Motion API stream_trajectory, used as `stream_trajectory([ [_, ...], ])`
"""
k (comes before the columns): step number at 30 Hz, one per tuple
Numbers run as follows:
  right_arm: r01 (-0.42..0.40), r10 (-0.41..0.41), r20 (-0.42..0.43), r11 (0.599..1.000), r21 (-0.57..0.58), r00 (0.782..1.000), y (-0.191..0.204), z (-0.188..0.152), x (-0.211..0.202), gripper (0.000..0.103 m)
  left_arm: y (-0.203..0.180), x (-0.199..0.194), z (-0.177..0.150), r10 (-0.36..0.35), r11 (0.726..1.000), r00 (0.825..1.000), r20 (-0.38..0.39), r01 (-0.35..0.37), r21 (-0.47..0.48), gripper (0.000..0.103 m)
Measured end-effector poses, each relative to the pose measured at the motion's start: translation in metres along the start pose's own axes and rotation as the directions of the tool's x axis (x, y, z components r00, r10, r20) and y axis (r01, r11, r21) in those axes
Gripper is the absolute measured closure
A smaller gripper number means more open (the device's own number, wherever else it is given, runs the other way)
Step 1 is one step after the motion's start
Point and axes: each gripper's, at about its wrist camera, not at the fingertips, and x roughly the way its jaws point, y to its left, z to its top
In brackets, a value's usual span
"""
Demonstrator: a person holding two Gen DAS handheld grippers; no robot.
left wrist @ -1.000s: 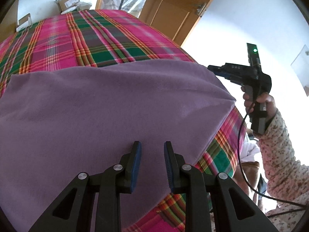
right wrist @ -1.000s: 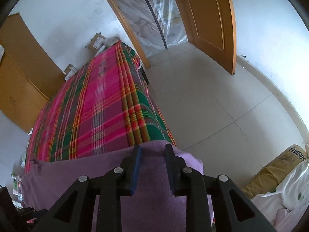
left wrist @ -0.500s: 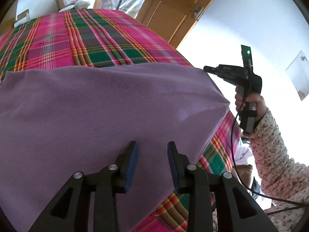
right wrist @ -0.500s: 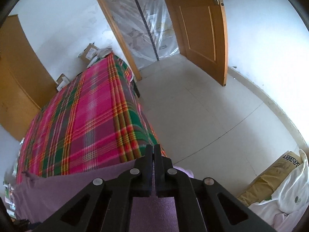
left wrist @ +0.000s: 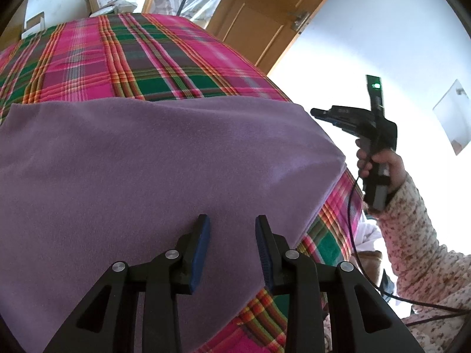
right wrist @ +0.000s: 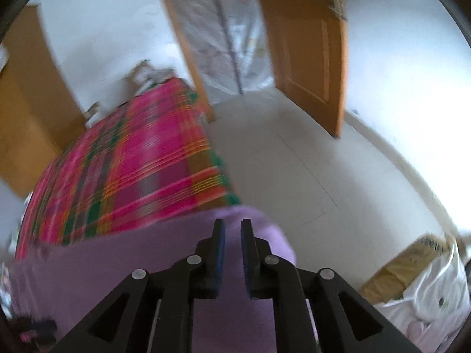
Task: Fold clothes
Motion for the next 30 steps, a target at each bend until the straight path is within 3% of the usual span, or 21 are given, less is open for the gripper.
stream_trajectory([
  [8,0.056,-0.055,0.011,0.988,-0.143,0.998,0.044,-0.029,-0.011,0.087,0.018,-0.018,-0.010,0.035,0.999,0.999,0.024,-0.034,-0.043,0.070],
  [13,-0.098,0.108,0.019,0.951,-0.294,0.994,0.105,-0.040,-0.024,0.087,0.048,-0.042,-0.017,0.107,0.987,0.992,0.061,-0.099,-0.126,0.070],
  [16,-0.211,0.208,-0.050,0.903,-0.375,0.977,0.144,-0.049,-0.017,0.087,0.070,-0.055,-0.020,0.142,0.974,0.986,0.084,-0.124,-0.191,0.070],
  [23,-0.303,0.304,-0.077,0.829,-0.471,0.950,0.213,-0.062,-0.010,0.087,0.107,-0.078,-0.023,0.203,0.944,0.972,0.116,-0.163,-0.287,0.070],
  [27,-0.341,0.322,-0.131,0.781,-0.524,0.938,0.250,-0.066,0.004,0.087,0.117,-0.079,-0.013,0.210,0.940,0.970,0.121,-0.166,-0.298,0.070],
  [30,-0.300,0.268,-0.140,0.787,-0.539,0.953,0.264,-0.064,0.021,0.087,0.123,-0.077,-0.004,0.216,0.938,0.969,0.123,-0.172,-0.300,0.070],
])
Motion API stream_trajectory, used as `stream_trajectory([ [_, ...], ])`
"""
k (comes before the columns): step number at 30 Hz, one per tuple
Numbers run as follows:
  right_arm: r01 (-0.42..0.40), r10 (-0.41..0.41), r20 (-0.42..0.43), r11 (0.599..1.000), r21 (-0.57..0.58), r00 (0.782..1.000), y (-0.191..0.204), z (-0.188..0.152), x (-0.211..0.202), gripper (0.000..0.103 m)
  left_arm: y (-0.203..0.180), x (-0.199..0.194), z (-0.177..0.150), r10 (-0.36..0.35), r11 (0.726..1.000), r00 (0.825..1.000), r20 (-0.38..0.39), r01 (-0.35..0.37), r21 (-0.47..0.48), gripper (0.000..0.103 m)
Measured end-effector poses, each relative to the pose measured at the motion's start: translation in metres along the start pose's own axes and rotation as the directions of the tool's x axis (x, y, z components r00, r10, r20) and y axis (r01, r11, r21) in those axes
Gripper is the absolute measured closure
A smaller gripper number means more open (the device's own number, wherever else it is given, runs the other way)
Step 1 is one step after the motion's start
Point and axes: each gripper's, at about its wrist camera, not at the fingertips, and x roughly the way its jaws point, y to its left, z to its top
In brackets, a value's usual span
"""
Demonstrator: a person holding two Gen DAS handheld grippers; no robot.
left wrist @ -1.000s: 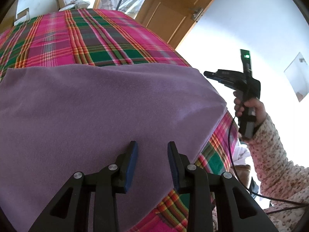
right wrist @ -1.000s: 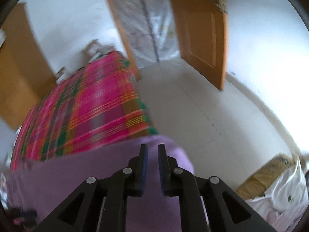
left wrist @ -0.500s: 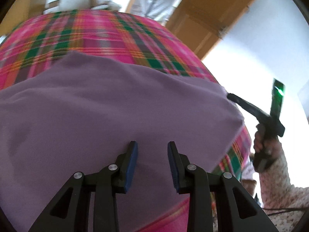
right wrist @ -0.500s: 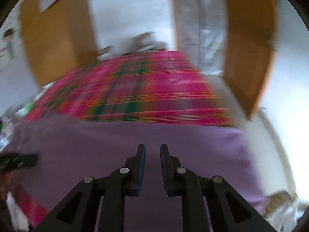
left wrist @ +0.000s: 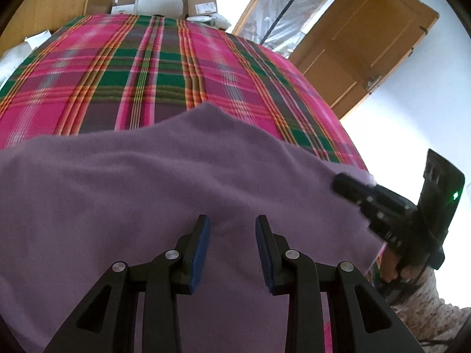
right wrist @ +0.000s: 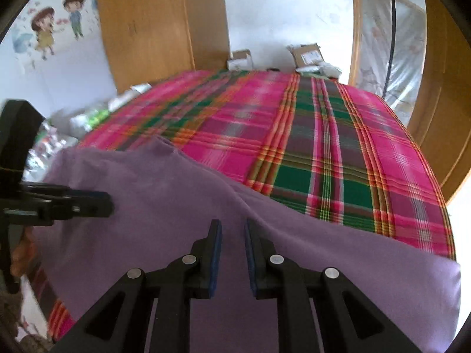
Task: Fold clothes
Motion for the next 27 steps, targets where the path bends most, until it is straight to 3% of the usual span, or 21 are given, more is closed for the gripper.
stream_trajectory([
  [9,0.077,-0.074,-0.037,0.993,0.089,0.997,-0.015,0.016,0.026,0.091,0.019,0.006,0.023,0.013,1.000,1.000,0.013,-0.013,-0.017,0.070],
  [16,0.109,-0.100,-0.062,0.982,0.152,0.993,-0.023,0.028,0.033,0.091,0.039,0.014,0.042,-0.048,0.994,0.999,0.022,0.050,-0.096,0.070],
  [19,0.065,-0.063,-0.014,0.989,0.137,0.998,-0.013,0.030,0.020,0.091,0.040,0.012,0.048,-0.037,0.993,0.999,0.012,0.038,-0.116,0.070],
  [21,-0.004,0.003,0.003,0.994,0.110,1.000,-0.002,0.032,0.016,0.091,0.038,0.009,0.051,-0.023,0.993,1.000,0.016,0.025,-0.112,0.070],
  [25,-0.127,0.129,-0.049,0.991,0.040,0.990,0.023,0.042,0.028,0.091,0.035,0.010,0.057,-0.038,0.994,0.999,0.005,0.038,-0.106,0.070],
  [27,-0.170,0.171,-0.069,0.985,0.022,0.983,0.031,0.047,0.035,0.091,0.037,0.008,0.053,-0.009,0.994,1.000,-0.005,0.009,-0.107,0.070],
])
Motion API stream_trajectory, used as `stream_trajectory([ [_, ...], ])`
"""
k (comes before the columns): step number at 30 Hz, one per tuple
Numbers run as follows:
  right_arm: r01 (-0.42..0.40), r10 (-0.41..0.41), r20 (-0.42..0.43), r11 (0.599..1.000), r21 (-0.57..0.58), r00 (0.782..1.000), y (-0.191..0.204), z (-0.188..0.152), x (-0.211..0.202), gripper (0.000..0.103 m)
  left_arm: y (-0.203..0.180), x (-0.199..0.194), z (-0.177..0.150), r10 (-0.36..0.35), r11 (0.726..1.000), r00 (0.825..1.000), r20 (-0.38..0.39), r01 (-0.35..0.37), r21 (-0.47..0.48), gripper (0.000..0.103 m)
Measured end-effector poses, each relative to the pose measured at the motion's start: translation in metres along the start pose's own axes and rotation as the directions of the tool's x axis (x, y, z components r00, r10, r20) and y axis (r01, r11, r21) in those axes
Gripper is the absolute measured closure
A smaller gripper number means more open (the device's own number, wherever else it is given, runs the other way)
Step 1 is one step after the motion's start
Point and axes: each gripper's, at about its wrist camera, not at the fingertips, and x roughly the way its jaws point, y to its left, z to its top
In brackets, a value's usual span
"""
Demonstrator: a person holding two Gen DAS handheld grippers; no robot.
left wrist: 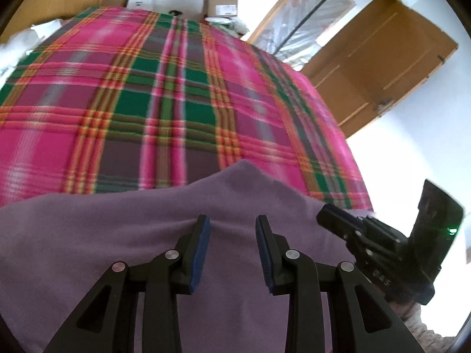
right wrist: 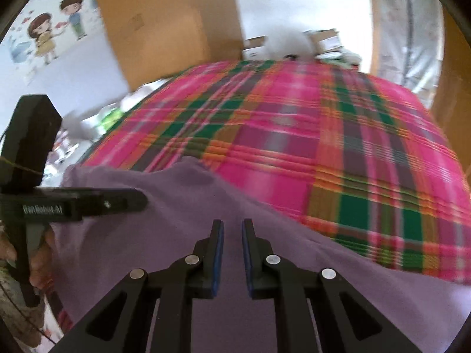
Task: Fold clothes
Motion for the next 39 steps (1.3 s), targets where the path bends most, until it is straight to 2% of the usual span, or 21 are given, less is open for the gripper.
stream_trajectory([
  [2,-0.008,0.008,-0.030,1.000,-0.017,1.000,0.007,0.006,0.013,0.091,0.005,-0.002,-0.006,0.019,1.000,1.000,-0.010,-0.019,-0.001,0.070],
  [4,0.009,-0.010,-0.049,0.999,-0.031,0.999,0.013,0.011,0.025,0.091,0.015,-0.009,-0.014,0.008,1.000,1.000,-0.018,-0.008,-0.022,0.070],
  [14,0.089,-0.089,-0.045,0.996,-0.008,0.995,0.010,0.036,0.051,0.091,0.032,-0.035,-0.042,-0.029,0.999,1.000,-0.004,0.029,-0.046,0.070],
  [18,0.055,-0.054,-0.046,0.998,0.011,0.997,0.016,0.042,0.047,0.091,0.040,-0.047,-0.054,-0.030,0.998,0.999,-0.011,0.030,-0.049,0.070],
  [21,-0.002,0.002,-0.034,1.000,-0.013,0.999,0.030,0.044,0.046,0.091,0.046,-0.058,-0.066,-0.035,0.998,0.999,-0.005,0.034,-0.053,0.070],
  [26,0.026,-0.028,-0.088,0.999,-0.026,0.996,0.044,0.046,0.068,0.092,0.055,-0.071,-0.082,-0.045,0.997,0.999,0.000,0.045,-0.069,0.070],
  [34,0.063,-0.058,-0.061,0.996,0.071,0.996,0.036,0.052,0.071,0.091,0.066,-0.096,-0.107,-0.039,0.996,0.999,0.020,0.041,-0.076,0.070],
  [39,0.085,-0.081,-0.066,0.995,0.060,0.995,0.045,0.050,0.060,0.090,0.078,-0.116,-0.126,-0.011,0.996,1.000,0.029,0.014,-0.087,0.070],
])
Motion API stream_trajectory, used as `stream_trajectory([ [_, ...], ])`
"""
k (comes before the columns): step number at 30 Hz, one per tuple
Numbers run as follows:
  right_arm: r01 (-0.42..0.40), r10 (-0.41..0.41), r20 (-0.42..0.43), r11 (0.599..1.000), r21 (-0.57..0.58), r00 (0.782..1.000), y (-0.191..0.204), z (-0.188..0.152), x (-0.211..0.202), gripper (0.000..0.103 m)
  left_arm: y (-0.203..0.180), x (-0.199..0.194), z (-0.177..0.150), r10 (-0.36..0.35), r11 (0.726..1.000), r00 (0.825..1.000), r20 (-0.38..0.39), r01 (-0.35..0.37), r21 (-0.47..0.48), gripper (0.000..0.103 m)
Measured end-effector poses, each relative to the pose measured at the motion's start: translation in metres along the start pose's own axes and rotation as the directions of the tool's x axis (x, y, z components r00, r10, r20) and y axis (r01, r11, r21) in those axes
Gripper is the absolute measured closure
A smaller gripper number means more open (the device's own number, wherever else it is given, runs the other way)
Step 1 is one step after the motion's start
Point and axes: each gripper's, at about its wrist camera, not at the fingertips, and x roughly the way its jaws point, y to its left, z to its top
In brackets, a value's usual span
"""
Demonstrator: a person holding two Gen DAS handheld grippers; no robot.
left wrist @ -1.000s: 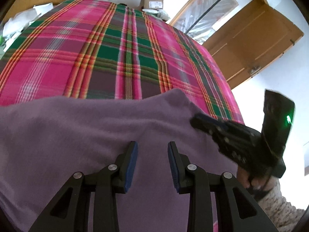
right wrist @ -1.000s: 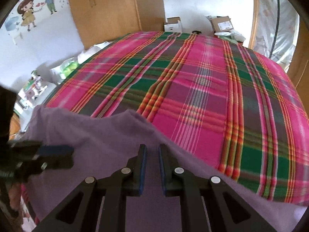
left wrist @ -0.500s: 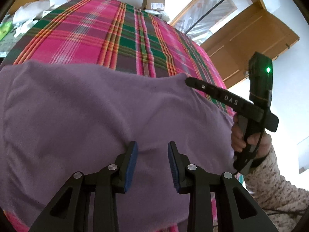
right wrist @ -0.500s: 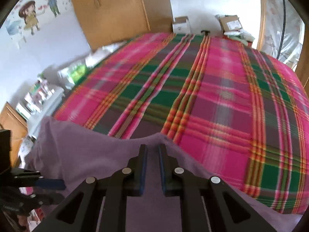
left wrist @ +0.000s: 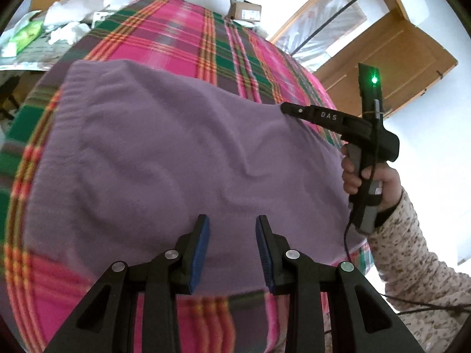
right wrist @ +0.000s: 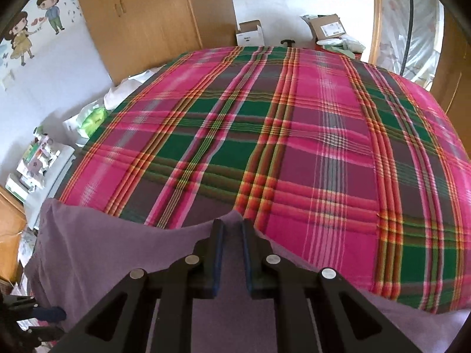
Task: Fold clothes
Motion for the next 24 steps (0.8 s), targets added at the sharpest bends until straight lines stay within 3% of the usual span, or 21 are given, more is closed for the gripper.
stream_trajectory([
  [5,-0.018,0.018,0.021,1.000,-0.022,1.000,0.009,-0.018,-0.026,0.090,0.011,-0.014,-0.010,0.003,1.000,1.000,0.021,-0.003,-0.016,0.070],
  [12,-0.010,0.011,0.009,0.994,-0.111,1.000,0.031,-0.078,-0.046,0.090,0.018,-0.023,-0.019,0.007,1.000,0.999,0.042,-0.006,-0.015,0.070],
  [17,0.062,-0.047,0.094,0.984,-0.167,0.995,0.046,-0.120,-0.063,0.089,0.033,-0.035,-0.029,0.000,0.999,0.997,0.078,0.003,-0.050,0.070],
  [24,0.092,-0.066,0.190,0.987,-0.131,0.980,0.058,-0.165,-0.082,0.082,0.041,-0.042,-0.035,0.009,0.997,0.994,0.113,-0.001,-0.071,0.070],
])
